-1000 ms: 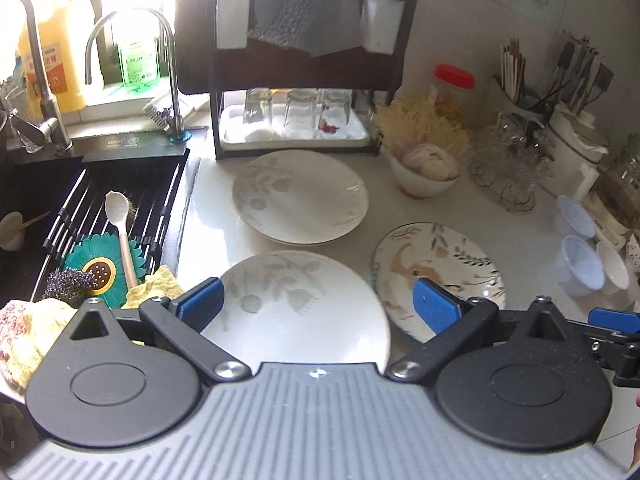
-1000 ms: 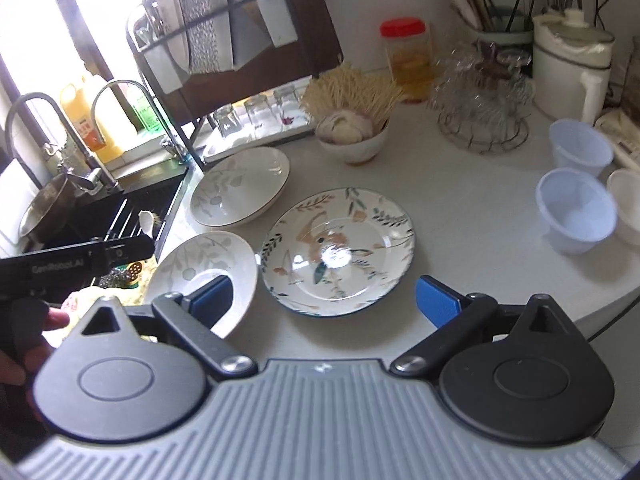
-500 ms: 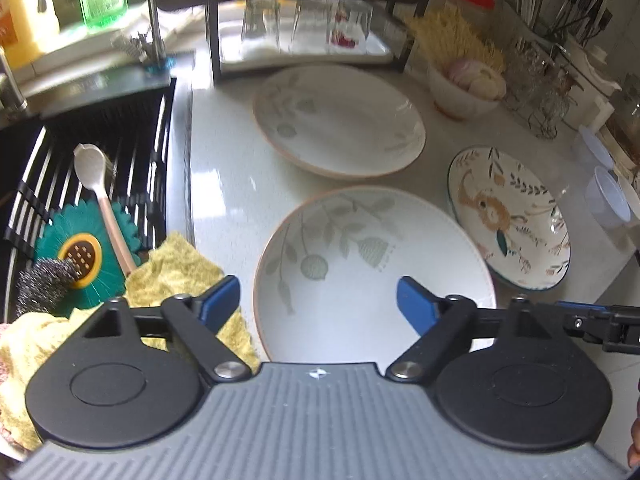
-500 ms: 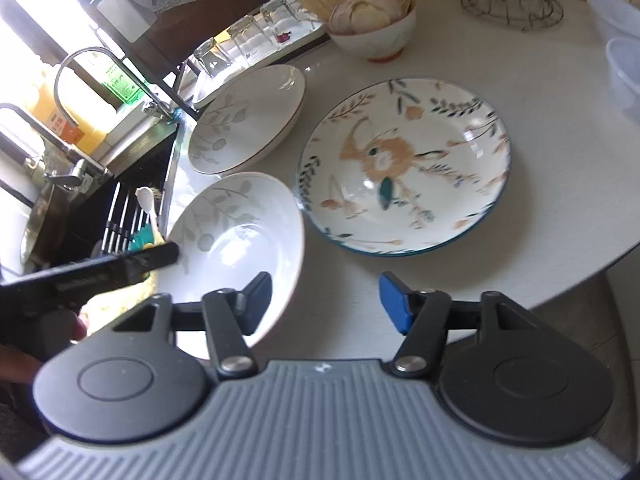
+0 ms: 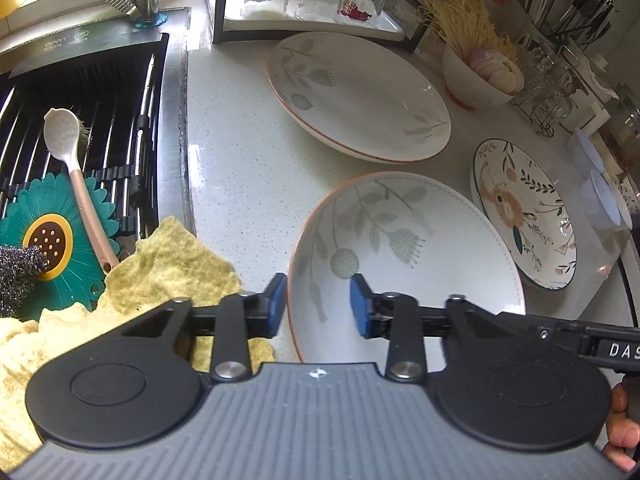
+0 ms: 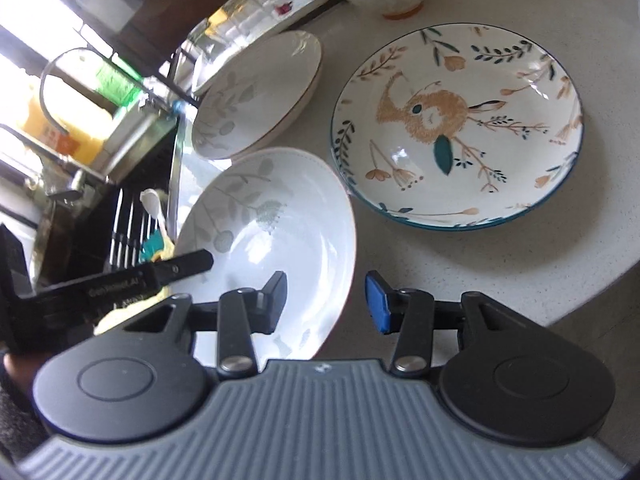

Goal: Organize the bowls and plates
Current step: 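Move both grippers to the white leaf bowl by the sink and close on its rim, then lift the leaf bowl with both grippers and carry it toward the floral plate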

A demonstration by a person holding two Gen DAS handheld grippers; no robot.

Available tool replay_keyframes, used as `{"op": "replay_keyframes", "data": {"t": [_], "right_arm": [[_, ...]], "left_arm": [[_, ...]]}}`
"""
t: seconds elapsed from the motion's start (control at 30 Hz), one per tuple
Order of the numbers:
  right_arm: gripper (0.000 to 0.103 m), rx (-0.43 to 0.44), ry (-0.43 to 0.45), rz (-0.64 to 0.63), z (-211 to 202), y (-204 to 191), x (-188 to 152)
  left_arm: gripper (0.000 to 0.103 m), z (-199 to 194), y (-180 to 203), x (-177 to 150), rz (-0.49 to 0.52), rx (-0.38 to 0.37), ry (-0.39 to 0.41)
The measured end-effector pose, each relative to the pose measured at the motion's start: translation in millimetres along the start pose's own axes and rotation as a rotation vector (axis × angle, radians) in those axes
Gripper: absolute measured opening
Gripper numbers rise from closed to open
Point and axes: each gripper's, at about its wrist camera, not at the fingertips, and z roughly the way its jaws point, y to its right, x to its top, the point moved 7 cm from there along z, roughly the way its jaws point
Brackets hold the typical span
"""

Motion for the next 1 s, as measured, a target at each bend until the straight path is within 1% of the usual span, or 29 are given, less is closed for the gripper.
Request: {"op": "replay_keyframes", "data": {"t": [0.07, 0.13, 0.17, 0.23, 0.27, 0.4, 0.63, 0.73, 1.0], "right_arm": [[0.043, -0.019, 0.001, -0.004, 2.3, -1.6, 1.2], [0.039, -0.029, 0.004, 0.012, 4.2, 0.6, 2.8], [0.032, -0.038, 0.005, 0.025, 5.5, 3.3, 3.3], [0.024, -0.047, 0.004, 0.05, 8.7, 8.4, 3.0], [0.022, -0.045, 0.004, 0.064, 10.0, 10.0, 2.5], [0.02, -0.028, 0.004, 0.085, 15.2, 11.6, -0.4], [0.021, -0.029, 0.003, 0.056, 12.1, 7.1, -3.6], [0.021, -0.023, 0.012, 0.043, 5.5, 5.5, -1.1], [0.021, -0.007, 0.037, -0.019, -15.2, -1.4, 10.4]], "left_arm": [[0.028, 0.8, -2.2, 1.6, 0.004, 0.001, -0.004], [0.025, 0.9, -4.1, 2.4, 0.012, 0.001, -0.005], [0.022, 1.1, -5.2, 2.6, 0.013, -0.001, -0.005], [0.019, 2.7, -7.8, 2.4, 0.009, -0.008, -0.014], [0.019, 3.2, -8.8, 2.4, 0.005, -0.016, -0.016], [0.018, 4.1, -9.2, 3.7, 0.015, -0.031, -0.018], [0.018, 1.1, -11.1, 3.9, 0.009, -0.061, -0.03], [0.018, -5.8, -8.9, 6.6, 0.006, -0.079, -0.024], [0.018, -29.8, 5.8, 17.7, 0.021, -0.088, 0.01]]}}
